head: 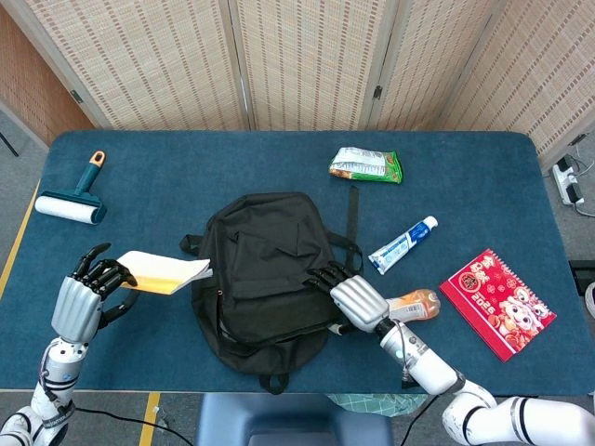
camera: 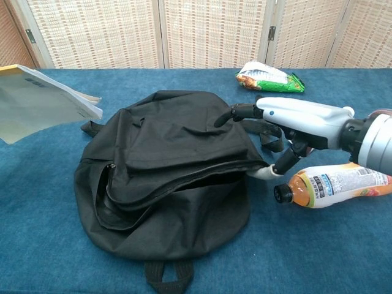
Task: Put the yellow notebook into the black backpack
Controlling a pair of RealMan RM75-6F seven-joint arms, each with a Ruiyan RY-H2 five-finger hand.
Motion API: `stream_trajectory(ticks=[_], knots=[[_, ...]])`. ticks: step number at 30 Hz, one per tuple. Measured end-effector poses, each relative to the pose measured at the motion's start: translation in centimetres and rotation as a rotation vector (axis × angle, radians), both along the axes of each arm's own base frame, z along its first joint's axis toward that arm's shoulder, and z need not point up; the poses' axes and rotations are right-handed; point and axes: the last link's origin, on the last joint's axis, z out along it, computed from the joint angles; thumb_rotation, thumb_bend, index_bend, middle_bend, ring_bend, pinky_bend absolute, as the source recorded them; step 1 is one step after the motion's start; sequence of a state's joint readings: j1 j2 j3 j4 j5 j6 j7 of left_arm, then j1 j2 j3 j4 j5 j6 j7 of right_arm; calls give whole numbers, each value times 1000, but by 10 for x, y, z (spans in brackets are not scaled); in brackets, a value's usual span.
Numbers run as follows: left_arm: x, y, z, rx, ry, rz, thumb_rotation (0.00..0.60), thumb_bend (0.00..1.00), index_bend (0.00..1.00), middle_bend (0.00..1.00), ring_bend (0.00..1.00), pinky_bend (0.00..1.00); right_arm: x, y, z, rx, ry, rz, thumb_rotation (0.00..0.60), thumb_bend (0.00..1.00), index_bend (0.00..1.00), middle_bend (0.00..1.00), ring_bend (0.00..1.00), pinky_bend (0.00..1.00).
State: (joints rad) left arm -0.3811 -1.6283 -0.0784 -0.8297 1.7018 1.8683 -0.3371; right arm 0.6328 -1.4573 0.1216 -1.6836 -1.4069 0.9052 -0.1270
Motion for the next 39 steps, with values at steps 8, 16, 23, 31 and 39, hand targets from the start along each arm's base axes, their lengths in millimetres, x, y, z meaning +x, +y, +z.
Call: stream_trajectory(ticks=[8, 16, 23, 31, 39], knots=[[-1, 2, 2, 2, -3, 4, 600, 501, 729, 624, 487, 255, 21, -2, -16, 27, -16, 31, 600, 621, 466, 298, 227, 152], [-4, 2, 6, 4, -7, -2, 600, 503, 729, 627, 496, 276, 40, -12, -33, 34, -30, 16, 600, 724, 710, 416, 312, 221], [-2, 0, 10, 8, -33, -45, 600, 505, 731, 649, 523, 385, 55, -32, -32, 29, -88, -71, 600, 795, 803, 465, 362, 266], [11, 0, 11, 8, -55, -156, 600, 521, 741, 715, 589, 554, 79, -58, -32, 45, -201, -231, 600, 859, 854, 503, 395, 319], [24, 1, 11, 1, -42, -252, 600, 526, 743, 721, 603, 589, 104, -83, -30, 71, -331, -392, 600, 884, 862, 513, 403, 326]])
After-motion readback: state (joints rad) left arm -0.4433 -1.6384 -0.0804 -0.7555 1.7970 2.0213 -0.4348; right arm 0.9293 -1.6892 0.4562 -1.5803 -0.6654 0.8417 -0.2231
